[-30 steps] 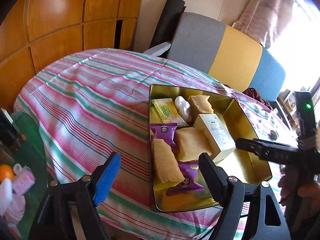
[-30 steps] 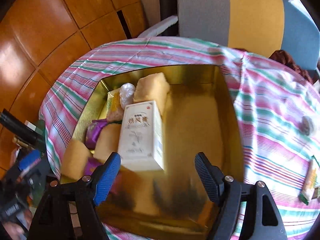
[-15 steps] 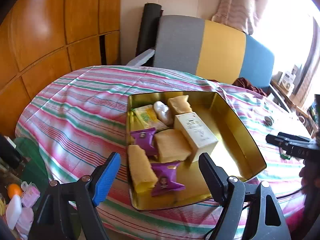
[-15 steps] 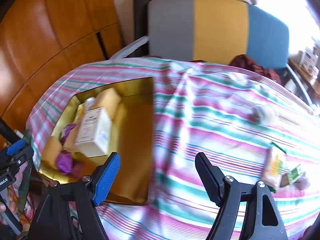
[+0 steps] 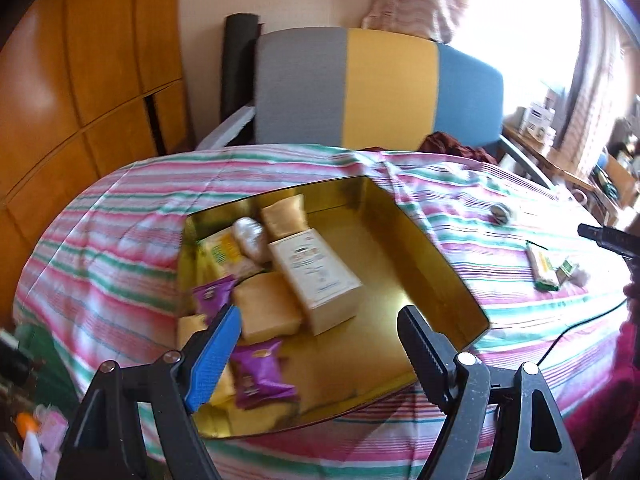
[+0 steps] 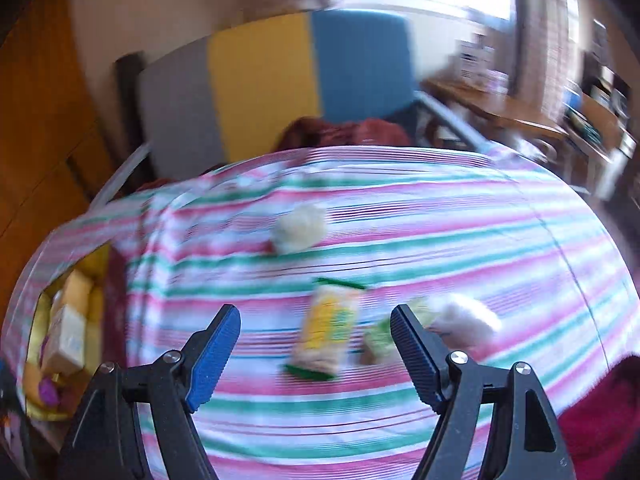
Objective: Organize objects
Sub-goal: 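Move both tools back toward the remaining snacks, then grasp the clear WEIDAN biscuit packet with the left gripper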
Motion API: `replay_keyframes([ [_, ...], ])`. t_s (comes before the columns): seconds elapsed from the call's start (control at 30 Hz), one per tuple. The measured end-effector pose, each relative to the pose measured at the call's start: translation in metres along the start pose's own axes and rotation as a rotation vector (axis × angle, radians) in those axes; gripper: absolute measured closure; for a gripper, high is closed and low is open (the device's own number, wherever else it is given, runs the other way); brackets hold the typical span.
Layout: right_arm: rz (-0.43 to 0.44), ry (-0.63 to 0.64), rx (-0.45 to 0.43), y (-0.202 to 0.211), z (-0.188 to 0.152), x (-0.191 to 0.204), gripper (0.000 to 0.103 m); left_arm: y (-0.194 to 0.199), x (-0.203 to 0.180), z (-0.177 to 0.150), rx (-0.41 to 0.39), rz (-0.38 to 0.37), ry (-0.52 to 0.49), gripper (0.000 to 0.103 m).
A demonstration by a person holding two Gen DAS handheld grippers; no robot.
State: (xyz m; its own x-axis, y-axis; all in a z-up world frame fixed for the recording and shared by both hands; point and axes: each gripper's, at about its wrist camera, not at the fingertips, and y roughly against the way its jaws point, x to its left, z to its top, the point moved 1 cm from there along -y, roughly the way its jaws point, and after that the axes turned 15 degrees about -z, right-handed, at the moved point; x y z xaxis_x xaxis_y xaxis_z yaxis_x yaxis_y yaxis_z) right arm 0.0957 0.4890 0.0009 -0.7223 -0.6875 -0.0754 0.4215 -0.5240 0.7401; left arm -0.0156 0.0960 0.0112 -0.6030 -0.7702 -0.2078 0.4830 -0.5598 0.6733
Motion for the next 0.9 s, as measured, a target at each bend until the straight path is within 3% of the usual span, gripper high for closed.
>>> replay_keyframes([
  [0.23, -0.168, -0.436, -0.028, -0.008, -0.013, -0.116, 0.023, -0.022, -0.04, 0.014, 0.023, -0.071, -0.08, 0.022],
  [0.4, -0.073, -0.656, 0.069, -0.024, -0.03, -0.154, 0.022, -0.046, -0.076, 0.023, 0.061, -0.135, -0.135, 0.022],
  [0.53, -0.028, -0.707, 0.108, -0.031, -0.037, -0.16, 0.022, -0.065, -0.105, 0.027, 0.091, -0.181, -0.181, 0.022],
  [0.9, 0.022, -0.651, 0.162, -0.043, -0.036, -0.147, 0.022, -0.119, -0.173, 0.03, 0.181, -0.272, -0.285, 0.022],
])
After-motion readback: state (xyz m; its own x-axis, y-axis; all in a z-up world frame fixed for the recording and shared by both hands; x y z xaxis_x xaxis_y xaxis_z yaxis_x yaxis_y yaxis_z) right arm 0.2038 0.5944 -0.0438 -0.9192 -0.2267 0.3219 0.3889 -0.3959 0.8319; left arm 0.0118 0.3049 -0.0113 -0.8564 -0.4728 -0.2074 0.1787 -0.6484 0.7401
